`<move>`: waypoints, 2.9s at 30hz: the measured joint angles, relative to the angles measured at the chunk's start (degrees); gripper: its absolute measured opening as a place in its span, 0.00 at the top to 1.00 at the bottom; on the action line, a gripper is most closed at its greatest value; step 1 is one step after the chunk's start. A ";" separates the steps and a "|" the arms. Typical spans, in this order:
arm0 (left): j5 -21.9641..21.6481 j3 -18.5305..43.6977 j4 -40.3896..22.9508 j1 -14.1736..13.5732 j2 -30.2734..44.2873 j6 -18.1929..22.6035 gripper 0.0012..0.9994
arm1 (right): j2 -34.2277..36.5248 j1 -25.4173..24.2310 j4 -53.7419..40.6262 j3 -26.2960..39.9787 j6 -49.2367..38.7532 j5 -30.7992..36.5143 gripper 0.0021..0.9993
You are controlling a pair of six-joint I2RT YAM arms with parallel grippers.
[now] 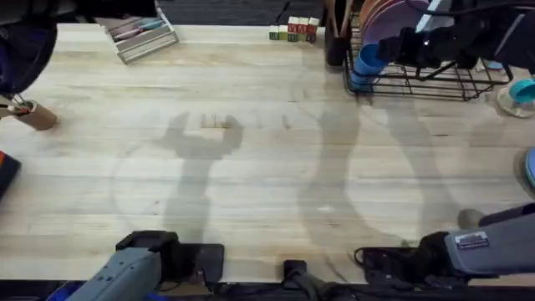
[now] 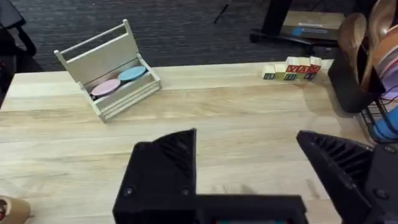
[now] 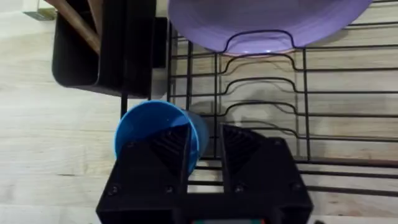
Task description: Pick up the cup on the table and put them onto the rack.
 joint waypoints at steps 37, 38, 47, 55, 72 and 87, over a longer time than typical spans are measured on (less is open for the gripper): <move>0.00 0.00 0.00 0.00 0.00 0.01 0.00 | -21.08 0.00 -18.27 0.00 -0.02 0.00 0.22; 0.00 0.00 0.00 0.01 0.00 0.01 0.01 | -23.04 0.00 -19.82 0.00 -0.09 0.01 0.13; 0.00 0.00 0.00 0.00 0.00 -0.01 0.01 | -37.13 0.00 -29.50 0.00 -0.02 0.68 0.01; 0.00 0.00 0.07 0.00 0.00 0.00 0.01 | -45.96 -0.48 -40.33 0.00 2.99 17.69 0.01; 0.00 0.00 1.53 0.01 0.00 0.00 0.01 | -50.25 -29.41 -55.45 0.00 6.22 24.11 0.01; 0.00 0.00 1.53 0.02 0.00 0.01 0.01 | -50.25 -36.39 -54.58 -10.15 7.96 20.92 0.01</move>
